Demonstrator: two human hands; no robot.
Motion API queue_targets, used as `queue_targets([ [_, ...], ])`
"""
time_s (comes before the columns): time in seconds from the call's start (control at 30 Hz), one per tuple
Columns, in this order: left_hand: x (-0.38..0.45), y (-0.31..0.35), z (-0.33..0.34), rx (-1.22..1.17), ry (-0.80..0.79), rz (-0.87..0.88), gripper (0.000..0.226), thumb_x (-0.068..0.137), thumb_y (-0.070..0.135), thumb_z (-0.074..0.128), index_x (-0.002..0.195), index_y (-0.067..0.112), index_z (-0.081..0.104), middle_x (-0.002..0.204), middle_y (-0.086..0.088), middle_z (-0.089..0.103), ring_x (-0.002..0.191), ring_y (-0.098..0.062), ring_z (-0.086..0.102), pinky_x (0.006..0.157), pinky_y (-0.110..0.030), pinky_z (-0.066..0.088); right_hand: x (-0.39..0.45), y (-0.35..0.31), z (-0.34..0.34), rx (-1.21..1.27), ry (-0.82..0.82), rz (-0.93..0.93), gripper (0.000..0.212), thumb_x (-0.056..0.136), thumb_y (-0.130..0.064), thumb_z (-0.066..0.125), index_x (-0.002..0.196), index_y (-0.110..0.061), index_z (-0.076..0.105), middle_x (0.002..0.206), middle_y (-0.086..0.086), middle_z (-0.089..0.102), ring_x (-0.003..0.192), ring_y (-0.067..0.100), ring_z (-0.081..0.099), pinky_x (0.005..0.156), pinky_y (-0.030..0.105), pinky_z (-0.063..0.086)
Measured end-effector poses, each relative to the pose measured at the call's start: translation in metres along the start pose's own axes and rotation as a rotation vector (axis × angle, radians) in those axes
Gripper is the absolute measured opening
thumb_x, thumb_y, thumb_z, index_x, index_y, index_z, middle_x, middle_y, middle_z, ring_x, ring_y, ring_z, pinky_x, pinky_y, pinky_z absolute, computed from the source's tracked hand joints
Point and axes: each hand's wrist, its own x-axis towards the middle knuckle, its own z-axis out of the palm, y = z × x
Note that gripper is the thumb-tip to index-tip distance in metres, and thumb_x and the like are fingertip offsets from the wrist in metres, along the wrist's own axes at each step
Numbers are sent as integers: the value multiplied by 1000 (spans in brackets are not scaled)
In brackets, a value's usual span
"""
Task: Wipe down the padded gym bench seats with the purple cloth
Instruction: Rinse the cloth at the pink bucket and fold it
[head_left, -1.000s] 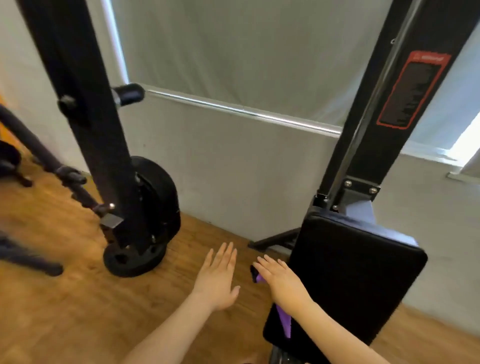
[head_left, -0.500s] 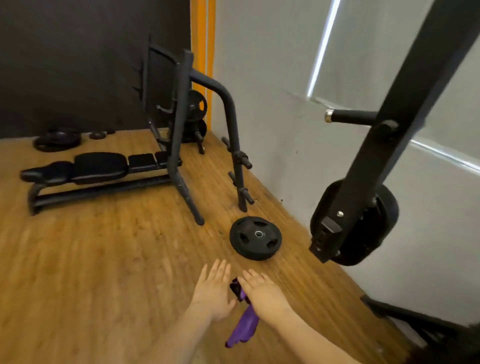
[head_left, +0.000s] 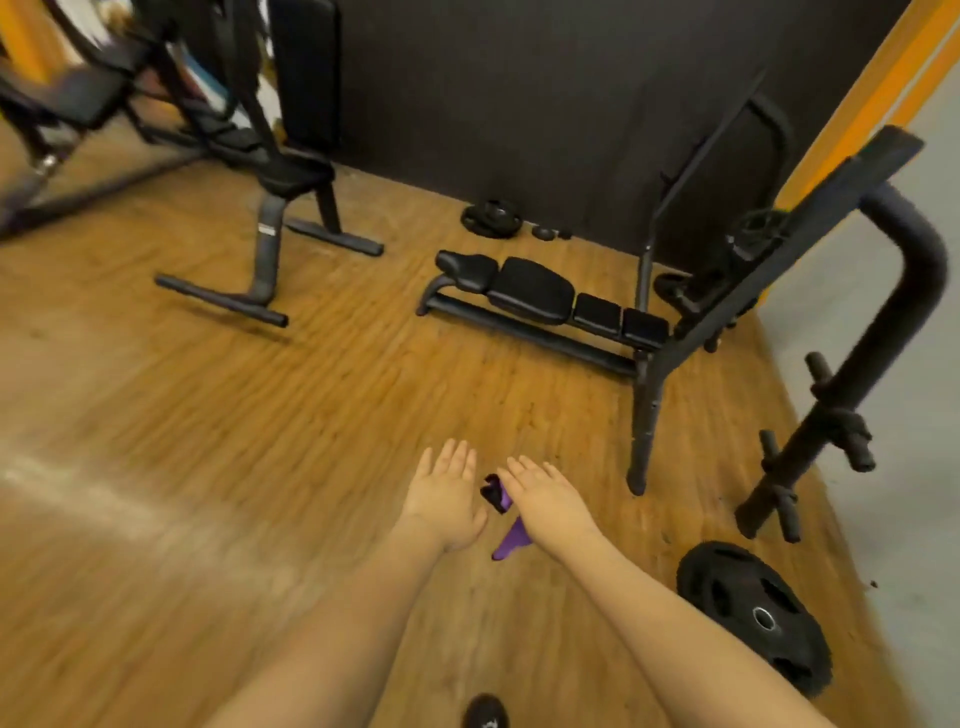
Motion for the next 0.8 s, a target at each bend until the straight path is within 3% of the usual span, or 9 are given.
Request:
queue_targets([
  [0.17, 27, -66, -7, -119, 14, -257, 77, 96, 43, 36, 152, 5, 1, 161, -10, -3, 148, -24, -8, 118, -42, -3, 102, -21, -13, -32, 81, -229, 52, 101, -20, 28, 150, -14, 12, 157, 6, 12, 144, 18, 11, 114, 33, 7],
  [0.33, 49, -123, -9, -206, 18, -494, 76, 96, 45, 35, 153, 6, 2, 161, -9, -3, 148, -23, -7, 118, -43, -4, 199, -48, -40, -73, 118, -454, 55, 99, -16, 33, 150, -14, 13, 157, 4, 13, 144, 17, 11, 114, 35, 9],
  [0.4, 52, -149, -9, -222, 27, -579, 77, 96, 45, 37, 153, 7, 2, 161, -9, -3, 148, -24, -7, 118, -43, -4, 234, -65, -53, -125, 82, -534, 67, 94, -24, 47, 150, -14, 12, 157, 3, 12, 144, 17, 10, 114, 34, 8],
  [0.5, 49, -191, -10, -262, 33, -698, 78, 95, 44, 39, 153, 8, 1, 161, -10, -4, 148, -24, -8, 119, -43, -4, 280, -97, -66, -196, 23, -647, 107, 70, -31, 79, 150, -12, 10, 158, 4, 10, 144, 18, 9, 115, 34, 7],
  [0.6, 49, -242, -5, -316, 33, -813, 79, 95, 43, 39, 153, 7, -1, 161, -10, -4, 148, -24, -6, 120, -42, -2, 329, -140, -76, -254, 77, -755, 84, 85, -16, 63, 150, -13, 10, 158, 5, 9, 145, 17, 7, 115, 33, 5],
  [0.8, 60, -373, 8, -421, 58, -935, 81, 93, 45, 42, 153, 6, 3, 161, -11, -2, 148, -24, -4, 118, -40, -1, 432, -240, -108, -217, 95, -886, 54, 98, -14, 36, 149, -12, 17, 157, 6, 14, 144, 17, 11, 115, 34, 8],
])
